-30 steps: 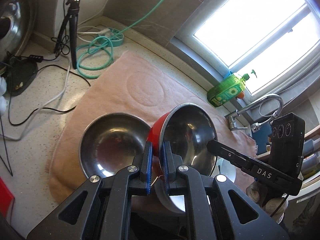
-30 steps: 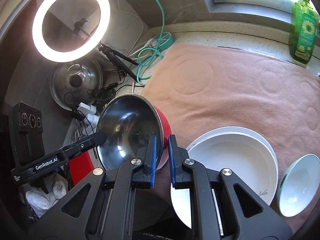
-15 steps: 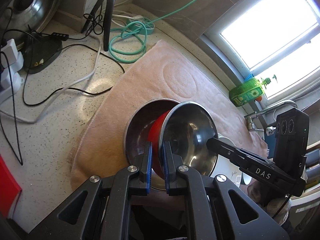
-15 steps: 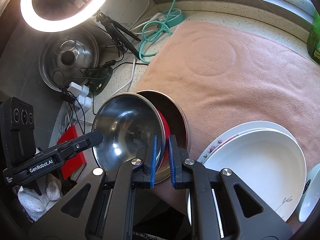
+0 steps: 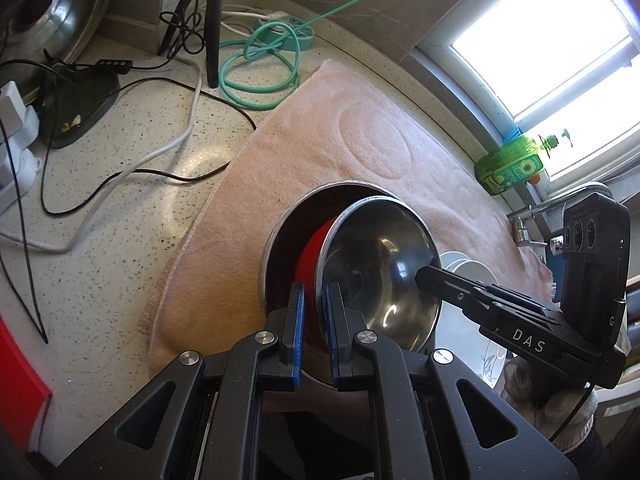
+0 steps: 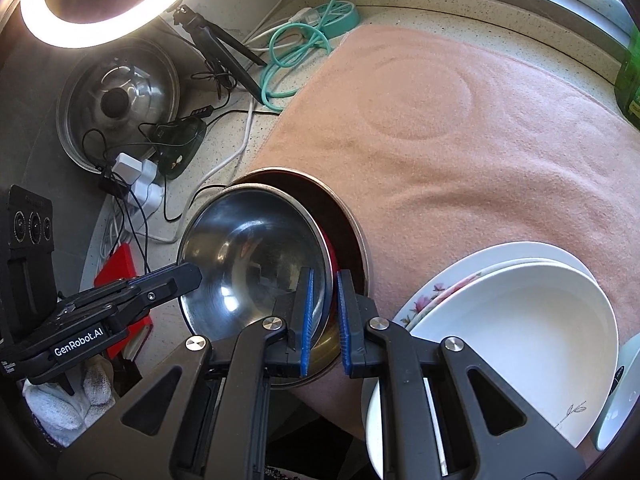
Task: Organize plates and bowls
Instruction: 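Lift the red-outside bowl with both grippers and carry it over the plain steel bowl, then lower the red-outside bowl into the plain steel bowl and open both grippers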
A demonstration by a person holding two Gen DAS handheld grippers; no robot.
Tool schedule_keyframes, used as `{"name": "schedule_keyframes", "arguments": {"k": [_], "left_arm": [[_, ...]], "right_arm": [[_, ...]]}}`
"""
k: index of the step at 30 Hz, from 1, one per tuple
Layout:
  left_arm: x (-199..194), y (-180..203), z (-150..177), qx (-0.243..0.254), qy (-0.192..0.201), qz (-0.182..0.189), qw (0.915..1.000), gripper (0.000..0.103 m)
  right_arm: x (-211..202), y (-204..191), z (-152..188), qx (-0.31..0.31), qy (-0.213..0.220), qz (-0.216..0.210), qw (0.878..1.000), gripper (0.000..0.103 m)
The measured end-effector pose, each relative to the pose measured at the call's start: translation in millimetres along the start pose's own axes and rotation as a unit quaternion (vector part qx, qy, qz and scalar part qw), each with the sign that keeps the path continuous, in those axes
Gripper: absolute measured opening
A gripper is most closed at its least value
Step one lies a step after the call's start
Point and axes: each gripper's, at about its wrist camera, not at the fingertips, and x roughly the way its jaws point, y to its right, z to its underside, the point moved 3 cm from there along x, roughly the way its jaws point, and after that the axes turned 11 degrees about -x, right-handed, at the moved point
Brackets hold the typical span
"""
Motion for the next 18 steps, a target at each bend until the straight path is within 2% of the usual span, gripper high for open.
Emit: {"name": "schedule_keyframes", "arguments": {"k": [18], "left_arm": [[7.2, -1.8, 0.6, -0.004, -0.011, -0.013, 0.9998, 0.008]], "right_arm": [[6.0, -2.7, -1.4, 0.000, -0.007, 0.002, 1.000, 0.013]]}}
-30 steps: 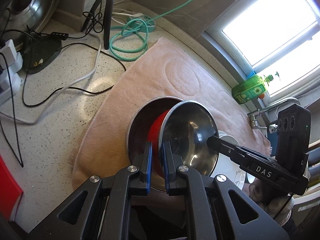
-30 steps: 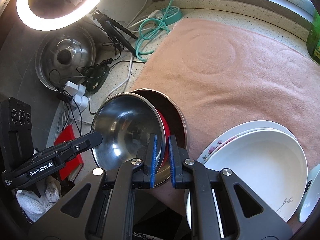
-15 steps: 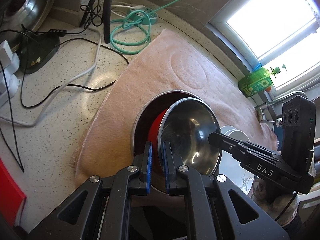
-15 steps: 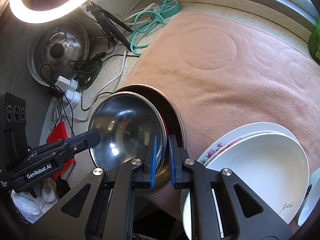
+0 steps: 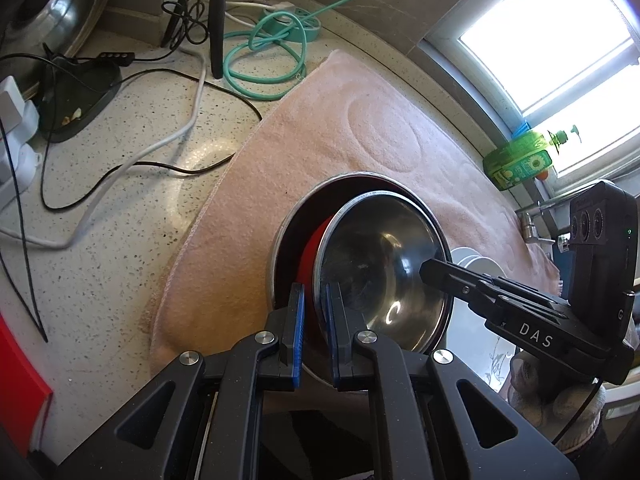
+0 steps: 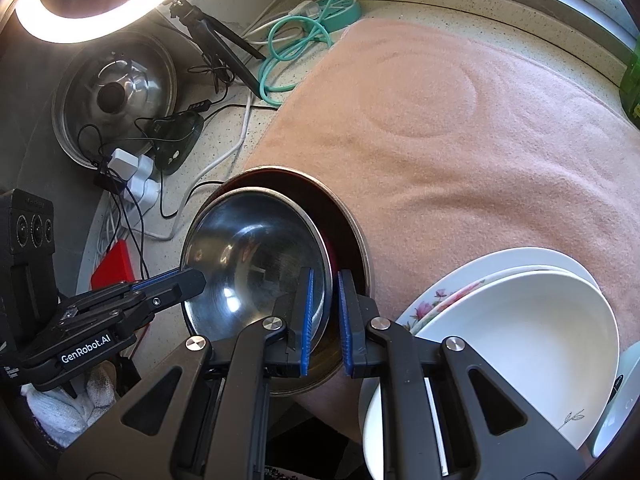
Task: Organize plates and bowls
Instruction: 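Lower the red-outside bowl into the plain steel bowl and open both grippers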
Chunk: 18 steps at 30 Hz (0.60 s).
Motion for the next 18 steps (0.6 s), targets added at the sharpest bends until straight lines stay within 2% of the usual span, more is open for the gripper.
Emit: {"name": "schedule_keyframes", "arguments": {"k": [18], "left_arm": [[-3.1, 1.5, -2.4, 0.000, 0.005, -0.002, 1.0000, 0.008]], "right_arm": [[-10.3, 4.3, 0.6, 0.003, 0.015, -0.004, 1.000, 0.013]]}}
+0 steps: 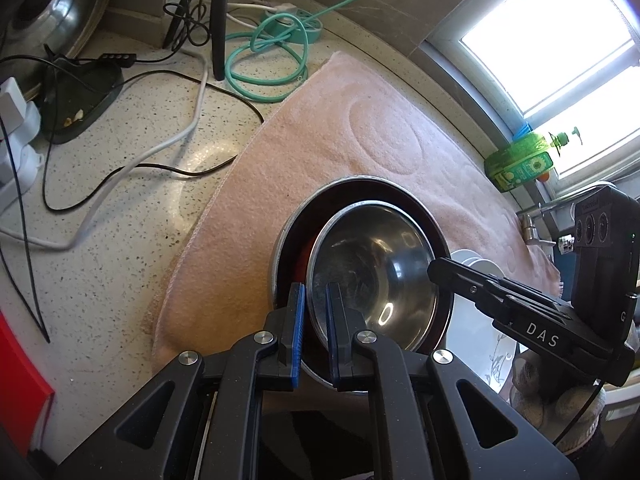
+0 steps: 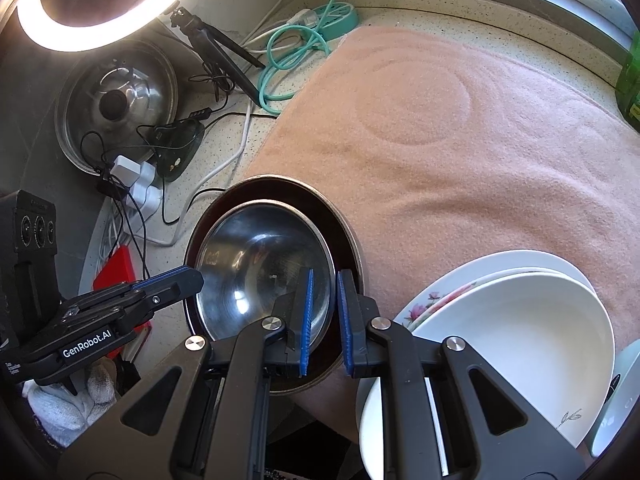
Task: Organize plates and bowls
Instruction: 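Lower the red-outside bowl into the plain steel bowl and open both grippers, then move both open grippers toward the white bowl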
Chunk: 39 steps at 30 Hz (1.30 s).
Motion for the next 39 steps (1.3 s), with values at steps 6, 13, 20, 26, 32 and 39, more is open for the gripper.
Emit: {"name": "schedule_keyframes", "arguments": {"k": [6, 13, 20, 26, 32, 39], "left_arm": [[-11.0, 7.6, -1.7, 0.009, 0.023, 0.002, 0.9997, 0.008], [-27.0, 21.9, -4.6, 0.025, 0.047, 0.011, 0.9985, 0.010], [-35.7, 41.2, 3.2, 0.044, 0.053, 0.027, 0.9972, 0.035], [-36.1, 66.7, 14.5, 0.077, 0.060, 0.029, 0.9948, 0.052], [-29.0, 91.8, 22.3, 0.097, 0.050, 0.039, 0.9933, 0.052], [-16.3, 127.5, 30.3, 0.125, 0.033, 0.054, 0.9901, 0.052]], "right_arm": [[-19.1, -2.5, -2.7, -0.004, 0.024, -0.005, 1.000, 0.014], [-53.5, 0.1, -2.2, -0.009, 0.066, 0.002, 0.998, 0.050], [-93.6, 23.1, 10.2, 0.007, 0.108, 0.026, 0.994, 0.076], [-126.7, 55.6, 31.4, 0.029, 0.128, 0.064, 0.989, 0.083], [-158.6, 101.4, 57.5, 0.082, 0.141, 0.088, 0.983, 0.084], [-195.2, 150.4, 91.1, 0.134, 0.156, 0.127, 0.970, 0.084]]}}
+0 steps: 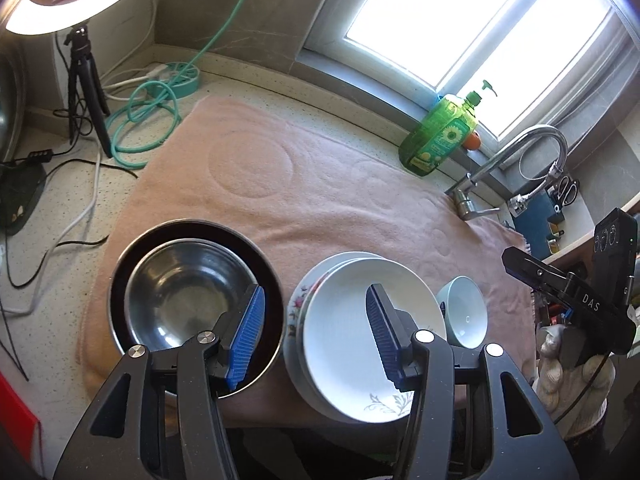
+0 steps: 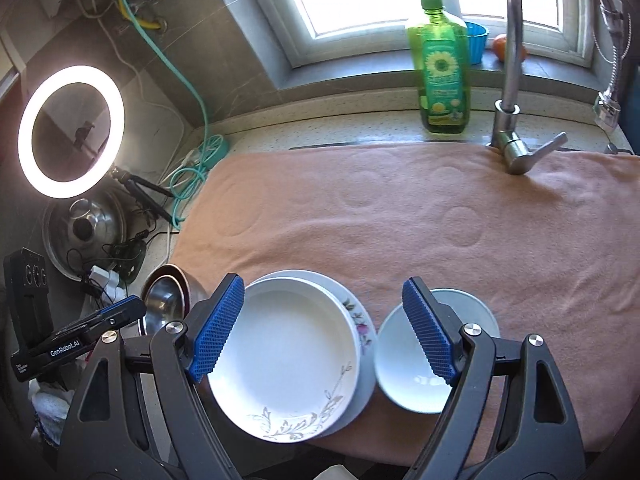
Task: Organize plates and bowls
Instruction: 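Move both open grippers toward the white bowl, then close both grippers on the white bowl rim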
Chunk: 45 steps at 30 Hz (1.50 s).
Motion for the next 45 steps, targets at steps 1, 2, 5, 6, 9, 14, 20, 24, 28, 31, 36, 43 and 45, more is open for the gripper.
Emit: {"name": "schedule_keyframes", "arguments": {"k": [1, 2, 5, 6, 9, 14, 20, 24, 28, 31, 36, 43, 45], "left_arm": [[2.2, 5.6, -0.2, 0.005, -0.002, 0.003, 1.0000, 0.052], [4.6, 11.5, -0.2, 0.009, -0.005, 0.008, 0.9999, 0.052], [11.6, 29.3, 2.5, 0.023, -0.013, 0.019, 0.9995, 0.052], [14.4, 35.0, 3.5, 0.027, -0.016, 0.021, 0.9993, 0.052], [23.5, 51.1, 6.7, 0.040, -0.026, 0.031, 0.9984, 0.052], [40.3, 78.2, 13.3, 0.062, -0.045, 0.044, 0.9961, 0.052], [62.6, 109.6, 22.3, 0.091, -0.073, 0.054, 0.9917, 0.052], [78.9, 127.5, 28.6, 0.111, -0.093, 0.056, 0.9878, 0.052], [92.9, 140.8, 35.1, 0.127, -0.110, 0.057, 0.9842, 0.052], [103.2, 148.7, 39.8, 0.138, -0.122, 0.053, 0.9814, 0.052], [120.5, 158.5, 47.2, 0.153, -0.140, 0.048, 0.9772, 0.052], [137.4, 162.9, 51.0, 0.167, -0.154, 0.039, 0.9731, 0.049], [141.0, 163.4, 50.3, 0.168, -0.155, 0.038, 0.9727, 0.047]], "right_arm": [[-4.1, 8.1, 1.8, 0.006, 0.001, 0.006, 1.000, 0.084], [-7.4, 16.4, 3.0, 0.010, 0.002, 0.011, 1.000, 0.084], [-16.6, 37.9, 8.7, 0.026, 0.004, 0.025, 0.999, 0.084], [-19.3, 45.2, 10.6, 0.031, 0.005, 0.028, 0.999, 0.084], [-25.5, 62.6, 17.2, 0.044, 0.004, 0.038, 0.998, 0.084], [-32.9, 87.7, 32.9, 0.063, -0.003, 0.049, 0.997, 0.084], [-37.2, 113.4, 53.9, 0.093, -0.010, 0.058, 0.994, 0.084], [-36.9, 124.9, 67.5, 0.109, -0.016, 0.060, 0.992, 0.084], [-31.3, 130.0, 78.6, 0.120, -0.025, 0.056, 0.991, 0.084], [-26.5, 129.5, 84.7, 0.125, -0.028, 0.051, 0.990, 0.084], [-14.3, 123.6, 94.1, 0.126, -0.038, 0.036, 0.991, 0.084], [3.2, 114.3, 101.8, 0.127, -0.052, 0.002, 0.991, 0.084], [7.8, 114.1, 102.7, 0.134, -0.056, -0.005, 0.989, 0.082]]}}
